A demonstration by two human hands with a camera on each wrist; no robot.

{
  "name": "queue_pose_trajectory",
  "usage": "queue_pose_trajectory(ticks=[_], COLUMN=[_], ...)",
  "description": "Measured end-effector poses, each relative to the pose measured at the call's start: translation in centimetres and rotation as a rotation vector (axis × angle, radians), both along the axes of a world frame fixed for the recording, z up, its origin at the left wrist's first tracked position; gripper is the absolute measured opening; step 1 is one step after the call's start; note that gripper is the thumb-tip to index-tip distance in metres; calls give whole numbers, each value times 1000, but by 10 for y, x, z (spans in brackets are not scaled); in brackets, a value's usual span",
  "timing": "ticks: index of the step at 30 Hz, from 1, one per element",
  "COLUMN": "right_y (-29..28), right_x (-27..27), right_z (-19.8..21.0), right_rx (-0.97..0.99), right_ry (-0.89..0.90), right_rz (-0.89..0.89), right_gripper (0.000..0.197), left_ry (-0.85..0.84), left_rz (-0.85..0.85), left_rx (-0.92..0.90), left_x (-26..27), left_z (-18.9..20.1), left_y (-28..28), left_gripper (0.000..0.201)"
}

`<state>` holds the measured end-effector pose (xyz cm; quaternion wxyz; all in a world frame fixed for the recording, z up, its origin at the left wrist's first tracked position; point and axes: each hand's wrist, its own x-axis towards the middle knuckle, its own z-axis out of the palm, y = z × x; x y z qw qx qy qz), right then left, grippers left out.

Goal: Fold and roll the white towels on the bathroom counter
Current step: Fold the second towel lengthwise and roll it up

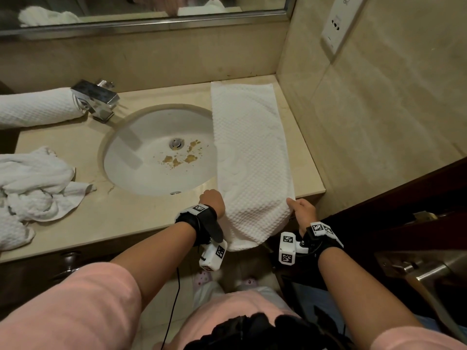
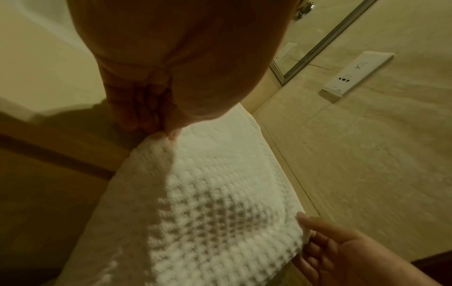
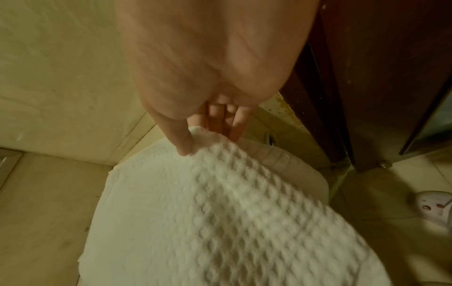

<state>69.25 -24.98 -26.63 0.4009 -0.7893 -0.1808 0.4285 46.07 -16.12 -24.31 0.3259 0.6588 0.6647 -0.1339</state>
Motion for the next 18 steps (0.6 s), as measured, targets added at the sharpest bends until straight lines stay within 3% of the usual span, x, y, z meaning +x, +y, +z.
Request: queue_pose_trajectory(ticks=[7,13,16,18], right_y=[3,4,4,4], right_x=[-2,-6,-4,-4], right_z=[5,-1,-11,-15], right_rx=[38,-33,-106,-153], right_ry=[-8,-166,-186,-166], right_rz=[-1,40,11,36], right_gripper=[38,36,37,32], left_ry=[-85,-173,-197,-206], left_rz=[43,138,167,209], left_rx=[17,7,-49,-80], left_x=[-8,-12,-15,-20], left_z=[-6,-5,-2,-2], left_y=[-1,-6,-2,2], left_gripper=[26,28,13,26])
